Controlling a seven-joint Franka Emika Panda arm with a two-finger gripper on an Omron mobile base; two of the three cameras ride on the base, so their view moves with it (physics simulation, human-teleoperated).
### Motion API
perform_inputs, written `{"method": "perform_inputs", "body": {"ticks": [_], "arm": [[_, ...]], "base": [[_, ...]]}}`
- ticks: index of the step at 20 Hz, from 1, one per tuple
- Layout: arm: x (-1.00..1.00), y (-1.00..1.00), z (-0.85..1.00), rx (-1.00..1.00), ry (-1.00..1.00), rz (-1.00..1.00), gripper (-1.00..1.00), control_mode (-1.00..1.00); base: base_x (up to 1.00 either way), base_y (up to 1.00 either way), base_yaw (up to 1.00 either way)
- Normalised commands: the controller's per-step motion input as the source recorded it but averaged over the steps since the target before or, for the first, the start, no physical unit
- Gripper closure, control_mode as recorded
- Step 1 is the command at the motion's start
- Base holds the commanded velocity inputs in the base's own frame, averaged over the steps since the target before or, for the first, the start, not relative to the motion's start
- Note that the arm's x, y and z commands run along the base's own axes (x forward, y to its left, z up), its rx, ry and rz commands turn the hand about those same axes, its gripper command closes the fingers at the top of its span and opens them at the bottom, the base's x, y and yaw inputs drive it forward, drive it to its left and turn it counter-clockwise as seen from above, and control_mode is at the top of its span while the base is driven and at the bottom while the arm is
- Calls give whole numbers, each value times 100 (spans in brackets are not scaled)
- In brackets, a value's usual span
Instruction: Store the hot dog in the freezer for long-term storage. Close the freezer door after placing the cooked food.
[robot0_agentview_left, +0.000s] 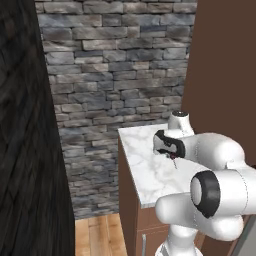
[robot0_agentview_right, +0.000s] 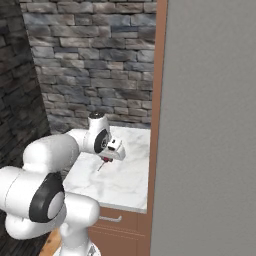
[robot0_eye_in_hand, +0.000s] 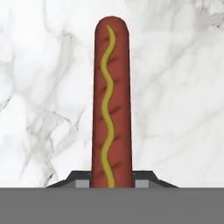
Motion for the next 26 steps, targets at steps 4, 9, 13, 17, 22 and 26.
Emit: {"method": "perform_inputs", "body": {"ticks": [4, 9, 13, 17, 22, 26], "arm": [[-38, 66, 99, -1, 11, 46, 100, -100], [-11, 26, 73, 13, 14, 14, 100, -100], [-12, 4, 63, 23, 7, 0, 100, -100], [-33, 0, 100, 11, -3, 0, 100, -100], [-40, 0, 97, -3, -3, 0, 100, -100], [-57, -3, 55, -14, 0, -4, 100, -100]], "base": [[0, 0, 0], [0, 0, 0], [0, 0, 0], [0, 0, 0], [0, 0, 0], [0, 0, 0]]}}
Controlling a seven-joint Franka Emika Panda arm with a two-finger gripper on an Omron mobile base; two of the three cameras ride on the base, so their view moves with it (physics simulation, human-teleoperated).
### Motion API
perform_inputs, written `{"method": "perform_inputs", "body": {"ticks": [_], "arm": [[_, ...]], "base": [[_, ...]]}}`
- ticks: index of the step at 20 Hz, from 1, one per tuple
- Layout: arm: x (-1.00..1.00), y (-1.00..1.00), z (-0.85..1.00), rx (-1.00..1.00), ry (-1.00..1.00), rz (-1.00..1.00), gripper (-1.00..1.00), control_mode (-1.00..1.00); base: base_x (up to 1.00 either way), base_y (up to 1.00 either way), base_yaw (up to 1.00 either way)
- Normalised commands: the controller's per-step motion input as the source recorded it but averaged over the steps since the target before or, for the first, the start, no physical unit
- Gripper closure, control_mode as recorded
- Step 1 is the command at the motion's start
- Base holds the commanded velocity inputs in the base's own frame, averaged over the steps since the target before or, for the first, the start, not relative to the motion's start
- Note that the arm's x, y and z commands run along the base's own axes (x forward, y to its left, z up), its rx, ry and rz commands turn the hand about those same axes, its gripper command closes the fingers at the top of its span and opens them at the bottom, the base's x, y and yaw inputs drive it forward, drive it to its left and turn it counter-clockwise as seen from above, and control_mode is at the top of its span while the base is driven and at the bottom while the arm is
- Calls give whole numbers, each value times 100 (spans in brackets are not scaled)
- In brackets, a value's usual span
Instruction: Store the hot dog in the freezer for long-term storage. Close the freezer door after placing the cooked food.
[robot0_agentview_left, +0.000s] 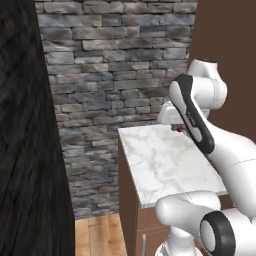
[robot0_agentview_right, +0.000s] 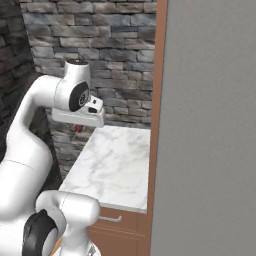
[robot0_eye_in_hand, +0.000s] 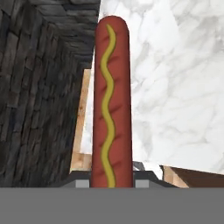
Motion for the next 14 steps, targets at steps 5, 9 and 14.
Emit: {"method": "perform_inputs", "body": {"ticks": [5, 9, 14], "arm": [[-70, -2, 26, -16, 1, -10, 100, -100], [-52, -11, 2, -11, 1, -14, 100, -100], [-21, -41, -22, -4, 0, -3, 100, -100]], "base": [[0, 0, 0], [0, 0, 0], [0, 0, 0]]}}
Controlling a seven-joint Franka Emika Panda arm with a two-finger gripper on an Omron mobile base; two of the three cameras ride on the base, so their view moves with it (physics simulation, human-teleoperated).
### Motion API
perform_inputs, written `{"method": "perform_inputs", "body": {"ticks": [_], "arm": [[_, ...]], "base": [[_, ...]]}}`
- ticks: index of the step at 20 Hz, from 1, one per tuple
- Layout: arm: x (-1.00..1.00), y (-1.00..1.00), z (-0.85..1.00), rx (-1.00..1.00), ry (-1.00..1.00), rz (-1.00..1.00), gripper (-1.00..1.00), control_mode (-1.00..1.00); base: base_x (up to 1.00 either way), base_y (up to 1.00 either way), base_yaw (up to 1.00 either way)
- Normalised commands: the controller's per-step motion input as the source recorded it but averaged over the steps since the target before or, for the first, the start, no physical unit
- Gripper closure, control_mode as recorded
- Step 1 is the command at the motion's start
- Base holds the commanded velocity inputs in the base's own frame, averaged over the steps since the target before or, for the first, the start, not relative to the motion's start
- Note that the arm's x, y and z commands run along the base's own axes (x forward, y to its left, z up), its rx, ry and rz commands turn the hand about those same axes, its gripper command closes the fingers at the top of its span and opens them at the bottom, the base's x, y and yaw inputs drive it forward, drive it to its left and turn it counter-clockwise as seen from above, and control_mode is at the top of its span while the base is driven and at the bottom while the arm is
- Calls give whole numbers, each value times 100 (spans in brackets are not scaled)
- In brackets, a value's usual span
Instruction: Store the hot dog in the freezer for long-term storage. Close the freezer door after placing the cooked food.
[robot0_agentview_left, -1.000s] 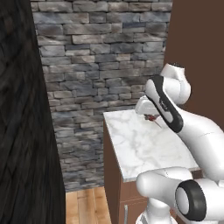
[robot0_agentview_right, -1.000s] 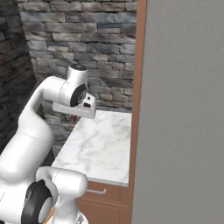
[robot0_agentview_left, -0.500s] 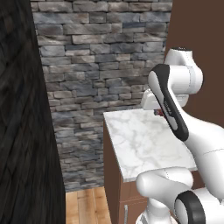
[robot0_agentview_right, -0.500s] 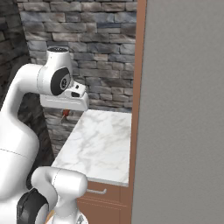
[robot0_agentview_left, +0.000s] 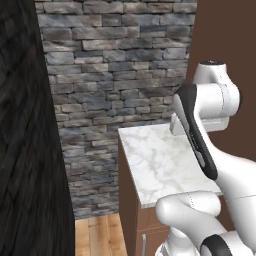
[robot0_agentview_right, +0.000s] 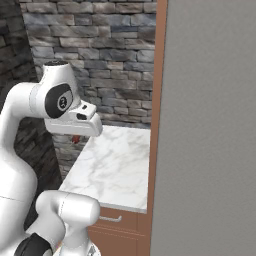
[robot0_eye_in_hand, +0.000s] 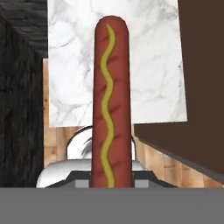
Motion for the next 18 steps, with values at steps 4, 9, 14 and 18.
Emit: {"method": "perform_inputs", "body": {"ticks": [4, 9, 14, 18], "arm": [[-17, -41, -18, 0, 1, 1, 100, -100], [-19, 0, -1, 0, 0, 1, 100, -100], [-27, 21, 7, 0, -23, -1, 100, -100], [-16, 16, 0, 0, -13, -3, 100, -100]], "base": [[0, 0, 0], [0, 0, 0], [0, 0, 0], [0, 0, 0]]}}
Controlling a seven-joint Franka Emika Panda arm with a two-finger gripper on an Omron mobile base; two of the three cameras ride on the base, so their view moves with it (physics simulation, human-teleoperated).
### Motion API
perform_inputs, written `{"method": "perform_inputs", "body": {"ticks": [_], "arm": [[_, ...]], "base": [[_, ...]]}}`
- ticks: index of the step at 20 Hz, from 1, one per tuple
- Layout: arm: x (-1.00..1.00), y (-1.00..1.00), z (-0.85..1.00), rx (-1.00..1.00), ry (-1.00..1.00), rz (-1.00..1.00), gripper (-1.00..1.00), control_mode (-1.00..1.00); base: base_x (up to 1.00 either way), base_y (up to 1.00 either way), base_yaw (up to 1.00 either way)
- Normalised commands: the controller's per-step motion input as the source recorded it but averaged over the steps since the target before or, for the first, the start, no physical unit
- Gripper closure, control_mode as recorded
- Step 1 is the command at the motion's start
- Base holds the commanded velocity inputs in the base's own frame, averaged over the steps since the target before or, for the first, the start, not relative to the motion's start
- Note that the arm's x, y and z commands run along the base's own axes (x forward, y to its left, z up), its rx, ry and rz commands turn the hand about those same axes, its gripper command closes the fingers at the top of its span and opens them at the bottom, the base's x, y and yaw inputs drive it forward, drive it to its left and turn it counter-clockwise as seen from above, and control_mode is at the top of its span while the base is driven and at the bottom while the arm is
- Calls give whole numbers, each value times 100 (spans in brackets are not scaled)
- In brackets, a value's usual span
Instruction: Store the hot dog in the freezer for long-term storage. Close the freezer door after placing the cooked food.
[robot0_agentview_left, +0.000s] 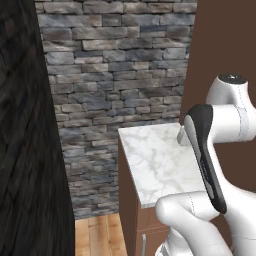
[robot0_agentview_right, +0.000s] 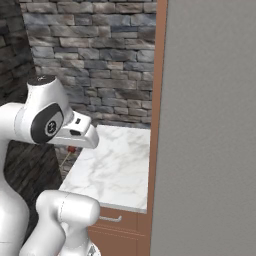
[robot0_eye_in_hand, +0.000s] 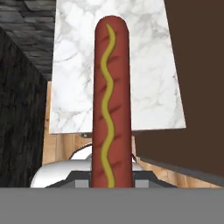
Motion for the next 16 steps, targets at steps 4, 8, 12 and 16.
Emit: {"method": "perform_inputs", "body": {"ticks": [4, 8, 12, 16], "arm": [[-22, 0, 0, 2, 0, -2, 100, -100], [-37, 0, 8, 6, 0, 0, 100, -100], [-31, 2, 7, 10, 0, 1, 100, -100], [-10, 0, 3, 8, 6, 1, 100, -100]], "base": [[0, 0, 0], [0, 0, 0], [0, 0, 0], [0, 0, 0]]}}
